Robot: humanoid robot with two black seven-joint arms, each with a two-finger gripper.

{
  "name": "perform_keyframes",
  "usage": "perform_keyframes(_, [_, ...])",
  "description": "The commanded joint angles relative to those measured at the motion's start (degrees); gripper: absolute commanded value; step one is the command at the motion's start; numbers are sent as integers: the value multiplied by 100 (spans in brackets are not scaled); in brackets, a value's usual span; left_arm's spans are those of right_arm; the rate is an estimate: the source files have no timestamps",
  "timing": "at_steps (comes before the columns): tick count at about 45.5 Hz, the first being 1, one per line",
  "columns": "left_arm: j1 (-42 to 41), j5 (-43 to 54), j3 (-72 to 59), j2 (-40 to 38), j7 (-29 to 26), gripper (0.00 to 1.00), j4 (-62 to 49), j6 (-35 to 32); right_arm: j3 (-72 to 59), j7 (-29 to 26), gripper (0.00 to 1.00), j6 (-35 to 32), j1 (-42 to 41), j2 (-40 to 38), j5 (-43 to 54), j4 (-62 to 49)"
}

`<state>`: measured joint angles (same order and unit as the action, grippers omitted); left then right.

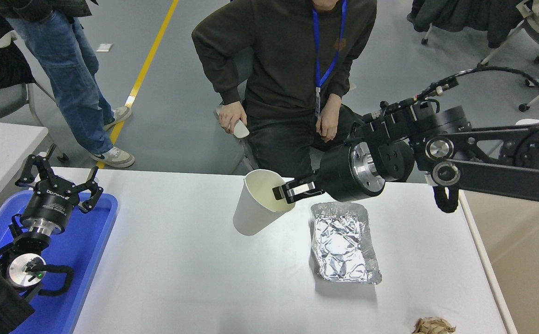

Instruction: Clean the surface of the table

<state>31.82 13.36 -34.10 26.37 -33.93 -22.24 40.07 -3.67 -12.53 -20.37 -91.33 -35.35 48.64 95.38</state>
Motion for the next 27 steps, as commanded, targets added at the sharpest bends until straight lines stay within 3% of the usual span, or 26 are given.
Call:
perform_keyframes(1, [0, -8, 0, 0, 0, 100, 0, 1, 42, 22, 0, -28, 27, -604, 49, 34])
perform_keyframes(27, [0, 0, 0, 0, 0, 100, 0, 1, 516, 479, 0, -10, 686, -2344, 743, -318])
